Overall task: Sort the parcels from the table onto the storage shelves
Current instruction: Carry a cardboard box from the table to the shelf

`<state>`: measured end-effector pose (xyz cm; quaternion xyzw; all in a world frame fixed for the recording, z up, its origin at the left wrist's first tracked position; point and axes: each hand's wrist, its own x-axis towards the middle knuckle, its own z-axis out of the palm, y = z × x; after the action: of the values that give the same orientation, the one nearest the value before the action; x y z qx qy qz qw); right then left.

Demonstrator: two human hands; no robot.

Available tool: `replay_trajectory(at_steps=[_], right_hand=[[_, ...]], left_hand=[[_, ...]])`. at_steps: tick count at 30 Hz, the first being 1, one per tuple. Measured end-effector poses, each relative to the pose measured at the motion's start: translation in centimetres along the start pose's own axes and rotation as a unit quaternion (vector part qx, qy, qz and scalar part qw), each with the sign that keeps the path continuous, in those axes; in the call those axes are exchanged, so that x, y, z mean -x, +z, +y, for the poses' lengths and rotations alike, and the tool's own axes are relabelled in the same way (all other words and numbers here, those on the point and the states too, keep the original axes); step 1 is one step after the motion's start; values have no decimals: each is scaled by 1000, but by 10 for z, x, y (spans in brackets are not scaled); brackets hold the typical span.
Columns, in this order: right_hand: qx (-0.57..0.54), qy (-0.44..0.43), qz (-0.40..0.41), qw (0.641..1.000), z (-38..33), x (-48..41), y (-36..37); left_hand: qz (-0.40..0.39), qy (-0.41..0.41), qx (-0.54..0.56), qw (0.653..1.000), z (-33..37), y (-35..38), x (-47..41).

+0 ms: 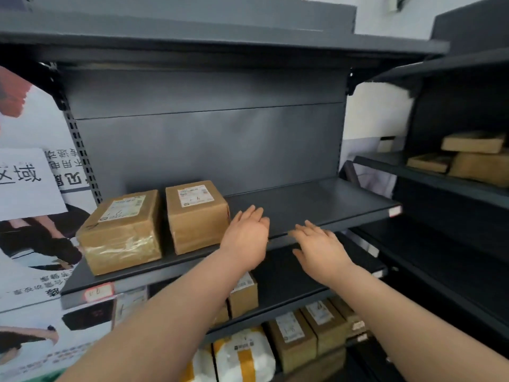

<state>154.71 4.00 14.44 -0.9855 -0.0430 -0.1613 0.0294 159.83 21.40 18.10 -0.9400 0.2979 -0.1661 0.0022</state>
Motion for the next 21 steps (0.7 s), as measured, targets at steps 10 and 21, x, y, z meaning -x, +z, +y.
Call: replay_trajectory(at_steps=[10,21], right_hand=[[17,213,-112,971,139,227,-29],[26,441,-162,883,205,538,-83]], left_hand=[[-141,213,32,966,217,17,7],[-234,444,84,861,519,-7,125]])
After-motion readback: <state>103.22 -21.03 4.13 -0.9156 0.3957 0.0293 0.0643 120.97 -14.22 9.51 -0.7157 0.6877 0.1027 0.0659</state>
